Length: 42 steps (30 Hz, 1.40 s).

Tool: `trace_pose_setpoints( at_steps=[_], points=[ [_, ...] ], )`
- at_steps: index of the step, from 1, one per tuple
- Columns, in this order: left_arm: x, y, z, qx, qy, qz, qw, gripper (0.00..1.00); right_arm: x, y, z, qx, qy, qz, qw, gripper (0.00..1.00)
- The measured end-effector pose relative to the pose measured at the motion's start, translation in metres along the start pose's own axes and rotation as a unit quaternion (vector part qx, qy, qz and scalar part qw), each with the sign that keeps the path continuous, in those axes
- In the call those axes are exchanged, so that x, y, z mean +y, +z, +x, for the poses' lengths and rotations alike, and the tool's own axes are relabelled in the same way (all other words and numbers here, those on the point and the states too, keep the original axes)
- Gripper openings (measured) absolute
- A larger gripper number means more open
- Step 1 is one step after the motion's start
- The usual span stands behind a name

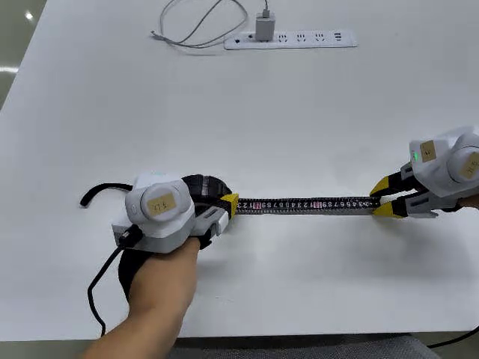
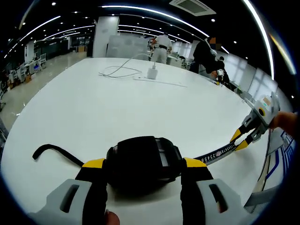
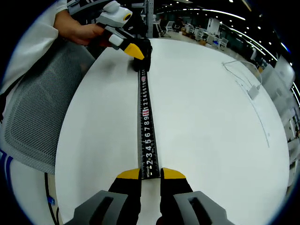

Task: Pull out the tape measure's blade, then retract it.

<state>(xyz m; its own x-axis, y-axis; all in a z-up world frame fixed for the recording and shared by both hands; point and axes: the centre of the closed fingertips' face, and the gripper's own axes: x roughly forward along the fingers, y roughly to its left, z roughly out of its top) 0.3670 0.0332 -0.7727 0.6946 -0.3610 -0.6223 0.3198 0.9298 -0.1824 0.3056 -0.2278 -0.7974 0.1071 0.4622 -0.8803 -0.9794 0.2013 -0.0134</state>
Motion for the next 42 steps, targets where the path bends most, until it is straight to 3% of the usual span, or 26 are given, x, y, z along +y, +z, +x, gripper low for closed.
trace_pose_setpoints(
  at_steps=[13, 19, 27, 42],
  points=[
    [0.000, 0.000, 0.000, 0.001, -0.004, 0.005, 1.0000, 0.58, 0.000, -0.001, -0.001, 0.002, -0.002, -0.002, 1.0000, 0.10],
    [0.001, 0.000, 0.001, 0.016, -0.006, 0.011, 0.9998, 0.56, 0.000, 0.000, 0.000, 0.002, -0.001, -0.006, 1.0000, 0.10],
    [0.001, 0.000, 0.000, 0.011, -0.008, 0.009, 0.9999, 0.56, -0.001, 0.000, 0.000, 0.005, -0.005, -0.007, 0.9999, 0.10],
    [0.001, -0.002, -0.002, 0.011, -0.016, -0.003, 0.9998, 0.56, -0.001, 0.025, 0.009, -0.015, 0.003, -0.011, 0.9998, 0.10]
  ],
)
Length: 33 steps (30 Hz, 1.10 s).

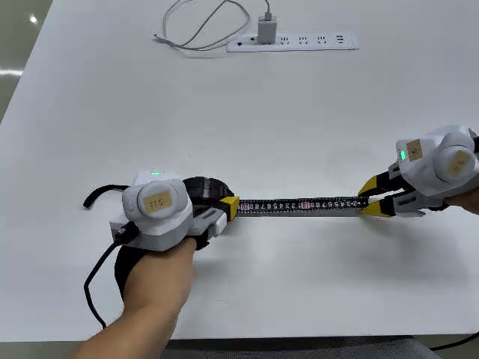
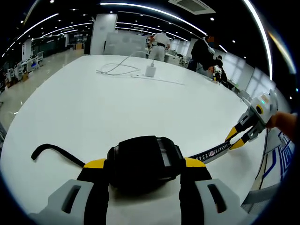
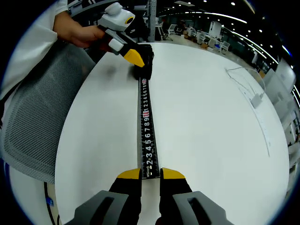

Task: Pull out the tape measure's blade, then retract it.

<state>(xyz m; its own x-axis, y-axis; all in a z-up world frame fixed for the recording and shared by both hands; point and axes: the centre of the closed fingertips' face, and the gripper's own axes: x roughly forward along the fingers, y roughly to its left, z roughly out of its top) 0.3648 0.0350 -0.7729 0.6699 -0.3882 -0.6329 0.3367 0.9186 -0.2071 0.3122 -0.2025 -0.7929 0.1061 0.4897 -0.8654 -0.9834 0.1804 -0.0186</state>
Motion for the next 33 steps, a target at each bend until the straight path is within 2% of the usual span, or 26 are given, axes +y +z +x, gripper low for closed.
trace_pose_setpoints(
  at_steps=[22, 33],
  points=[
    [0.001, 0.000, 0.000, -0.003, -0.010, -0.012, 0.9999, 0.56, -0.002, 0.031, 0.018, -0.024, 0.011, 0.003, 0.9997, 0.10],
    [0.001, 0.001, -0.001, -0.004, -0.014, -0.017, 0.9998, 0.56, 0.000, 0.056, 0.030, -0.044, 0.018, 0.002, 0.9988, 0.10]
  ],
)
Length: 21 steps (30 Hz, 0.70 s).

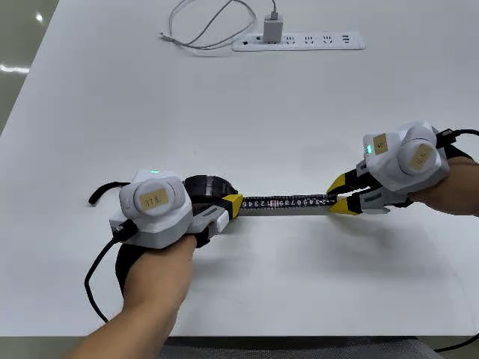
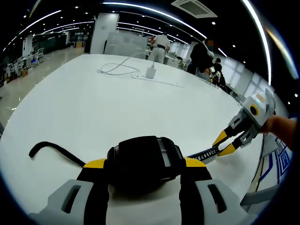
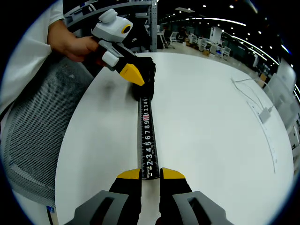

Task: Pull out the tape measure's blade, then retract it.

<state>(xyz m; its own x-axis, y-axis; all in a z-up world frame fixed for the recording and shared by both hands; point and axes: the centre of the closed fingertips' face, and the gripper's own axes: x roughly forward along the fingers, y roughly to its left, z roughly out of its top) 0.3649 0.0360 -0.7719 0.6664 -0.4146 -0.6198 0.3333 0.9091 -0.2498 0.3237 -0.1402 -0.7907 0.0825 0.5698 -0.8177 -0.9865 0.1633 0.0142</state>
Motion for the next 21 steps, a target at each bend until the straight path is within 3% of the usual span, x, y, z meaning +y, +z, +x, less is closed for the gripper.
trace_pose_setpoints(
  at_steps=[21],
  points=[
    [0.001, 0.001, 0.001, -0.003, -0.005, -0.010, 0.9999, 0.56, 0.001, 0.027, 0.019, -0.025, 0.008, 0.003, 0.9996, 0.10]
  ],
)
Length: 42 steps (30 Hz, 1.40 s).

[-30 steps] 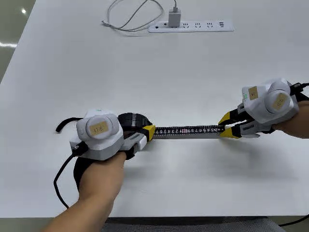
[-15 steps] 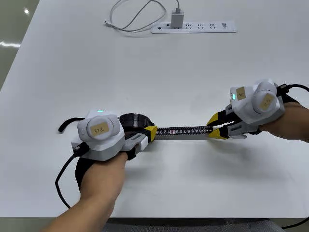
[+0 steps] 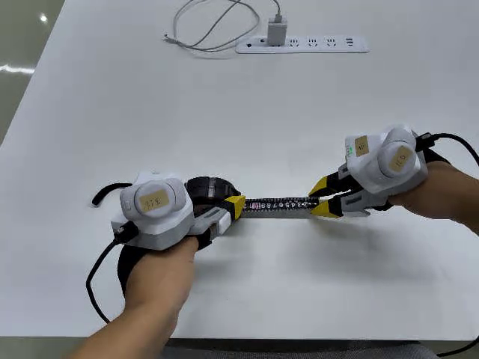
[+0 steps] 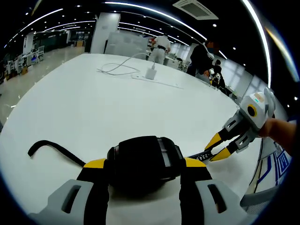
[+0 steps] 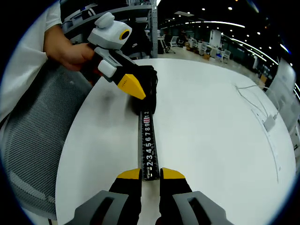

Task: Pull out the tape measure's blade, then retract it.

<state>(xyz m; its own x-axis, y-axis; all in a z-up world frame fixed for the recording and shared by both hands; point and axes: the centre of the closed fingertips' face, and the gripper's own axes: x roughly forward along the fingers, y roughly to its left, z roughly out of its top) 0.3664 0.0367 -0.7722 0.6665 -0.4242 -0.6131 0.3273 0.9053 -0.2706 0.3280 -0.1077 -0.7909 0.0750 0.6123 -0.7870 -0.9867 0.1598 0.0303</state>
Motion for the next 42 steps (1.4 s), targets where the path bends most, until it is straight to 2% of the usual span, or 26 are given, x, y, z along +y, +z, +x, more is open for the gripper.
trace_pose_setpoints(
  at_steps=[16, 42],
  points=[
    [0.001, 0.001, 0.000, -0.003, -0.006, -0.011, 0.9999, 0.57, 0.003, 0.028, 0.019, -0.024, 0.008, 0.000, 0.9997, 0.10],
    [0.002, 0.001, 0.000, -0.006, -0.011, -0.020, 0.9997, 0.57, 0.002, 0.062, 0.050, -0.059, 0.019, 0.003, 0.9981, 0.10]
  ],
)
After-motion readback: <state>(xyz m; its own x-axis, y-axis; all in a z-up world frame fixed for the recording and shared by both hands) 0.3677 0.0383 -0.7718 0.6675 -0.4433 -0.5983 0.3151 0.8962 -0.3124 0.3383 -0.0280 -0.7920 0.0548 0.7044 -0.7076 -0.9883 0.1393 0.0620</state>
